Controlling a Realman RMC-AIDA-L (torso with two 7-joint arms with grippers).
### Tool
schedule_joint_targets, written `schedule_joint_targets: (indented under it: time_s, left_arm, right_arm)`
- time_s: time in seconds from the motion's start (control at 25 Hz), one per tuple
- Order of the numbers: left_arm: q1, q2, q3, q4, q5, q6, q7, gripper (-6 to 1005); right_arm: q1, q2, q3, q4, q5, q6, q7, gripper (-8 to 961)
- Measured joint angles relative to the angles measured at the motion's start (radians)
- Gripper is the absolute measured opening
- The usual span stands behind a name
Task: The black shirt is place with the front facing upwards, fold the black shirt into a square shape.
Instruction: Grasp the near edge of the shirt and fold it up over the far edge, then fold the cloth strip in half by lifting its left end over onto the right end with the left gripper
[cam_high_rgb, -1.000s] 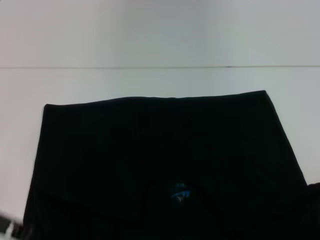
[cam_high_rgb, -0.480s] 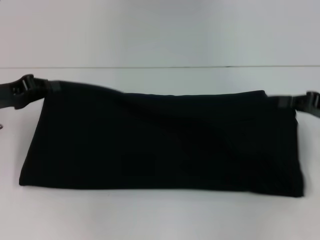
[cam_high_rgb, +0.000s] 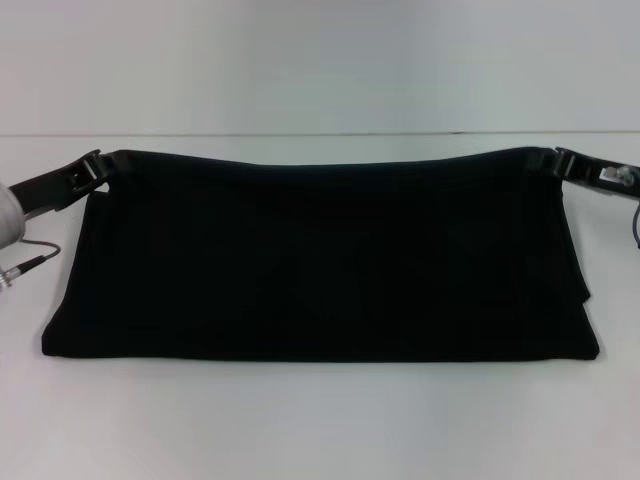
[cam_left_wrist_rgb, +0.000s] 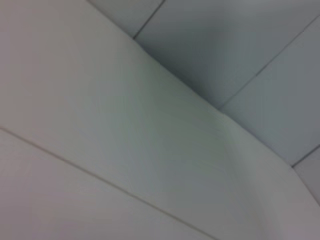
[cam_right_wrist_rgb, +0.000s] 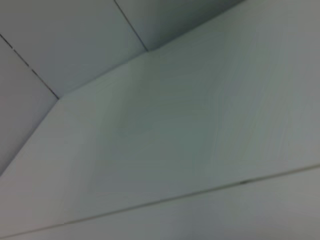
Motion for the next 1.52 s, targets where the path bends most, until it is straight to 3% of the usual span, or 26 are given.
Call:
schedule_joint_targets:
  time_s: [0.24, 0.6, 0.92, 1.08, 1.2, 1.28, 1.4, 1.52]
  left_arm:
    - [-0.016, -0.031, 0.001, -0.007, -0.083, -0.082, 0.079, 27]
    - [-0.044, -0.079, 0.012, -0.01, -0.094, -0.208, 0.13, 52]
    - [-0.035, -0.092, 0.008, -0.011, -0.151, -0.286, 0.176, 142]
    - [-0.014, -0.076, 0.012, -0.022, -0.16, -0.269, 0.164, 246]
    - [0.037, -0.047, 0.01, -0.035, -0.164, -0.156, 0.139, 415]
    - [0.049, -0.039, 0.008, -0.036, -0.168, -0.112, 0.134, 528]
    - [0.105, -0.005, 0.027, -0.038, -0.166, 0.059, 0.036, 647]
    - [0.172, 0.055, 0.11, -0.029, -0.158, 0.23, -0.114, 766]
  right_arm:
    - [0.018, 0.01, 0.0, 0.005, 0.042, 0.048, -0.038, 49]
    - [0.065, 0.049, -0.002, 0.074, 0.05, 0.222, -0.199, 50]
    - [0.048, 0.048, -0.002, 0.102, 0.192, 0.261, -0.298, 276]
    - [0.021, 0.043, -0.002, 0.095, 0.217, 0.217, -0.305, 363]
    - [-0.011, 0.034, 0.001, 0.084, 0.219, 0.133, -0.319, 428]
    - [-0.035, 0.03, 0.003, 0.067, 0.22, 0.07, -0.329, 486]
    - [-0.078, 0.027, -0.009, 0.034, 0.217, -0.086, -0.403, 595]
    - [-0.122, 0.024, -0.064, 0.026, 0.212, -0.293, -0.611, 712]
